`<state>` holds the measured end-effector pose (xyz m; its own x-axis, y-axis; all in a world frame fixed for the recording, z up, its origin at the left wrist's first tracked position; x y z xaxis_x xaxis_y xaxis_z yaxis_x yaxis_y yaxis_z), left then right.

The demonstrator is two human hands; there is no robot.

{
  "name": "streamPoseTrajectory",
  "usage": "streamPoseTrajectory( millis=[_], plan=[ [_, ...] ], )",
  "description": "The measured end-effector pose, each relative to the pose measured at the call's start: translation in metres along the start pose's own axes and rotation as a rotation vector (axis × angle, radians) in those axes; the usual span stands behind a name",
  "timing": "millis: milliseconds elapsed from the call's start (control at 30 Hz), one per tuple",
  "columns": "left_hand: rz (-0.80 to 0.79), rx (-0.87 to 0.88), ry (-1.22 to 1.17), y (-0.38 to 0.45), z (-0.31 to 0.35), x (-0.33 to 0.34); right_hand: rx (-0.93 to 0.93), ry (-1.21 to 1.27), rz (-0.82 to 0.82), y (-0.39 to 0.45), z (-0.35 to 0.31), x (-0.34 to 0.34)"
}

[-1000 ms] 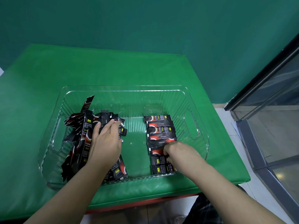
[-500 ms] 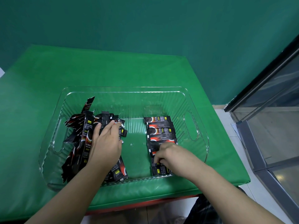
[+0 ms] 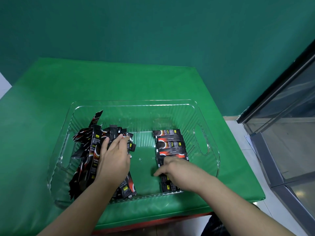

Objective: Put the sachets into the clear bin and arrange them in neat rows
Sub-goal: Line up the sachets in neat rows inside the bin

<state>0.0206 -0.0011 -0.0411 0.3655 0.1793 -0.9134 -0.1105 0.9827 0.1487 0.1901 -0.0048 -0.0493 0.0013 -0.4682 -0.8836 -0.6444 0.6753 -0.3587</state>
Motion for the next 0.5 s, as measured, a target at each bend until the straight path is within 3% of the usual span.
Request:
streamPoseTrajectory(
  millis=[267,500],
  plan=[
    [-0.003,0.031,0.093,0.001,-0.003,0.007,0.010,0.058,0.076,0.004,-0.003,-0.011],
    [-0.081,0.161,0.298,-0.001,0.004,0.010,0.088,0.003,0.163,0.024,0.001,-0.024]
  ],
)
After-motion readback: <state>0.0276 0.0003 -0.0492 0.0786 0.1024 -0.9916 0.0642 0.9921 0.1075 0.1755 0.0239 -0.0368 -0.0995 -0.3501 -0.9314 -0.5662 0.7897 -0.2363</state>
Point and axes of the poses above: each hand's wrist, its own y-axis towards the middle knuckle, its own x-axis out of the palm, z = x × y, the point moved 7 cm from there along y, towards the middle knuckle, and after that the axes turned 1 degree about -y, right-handed, at the moved point
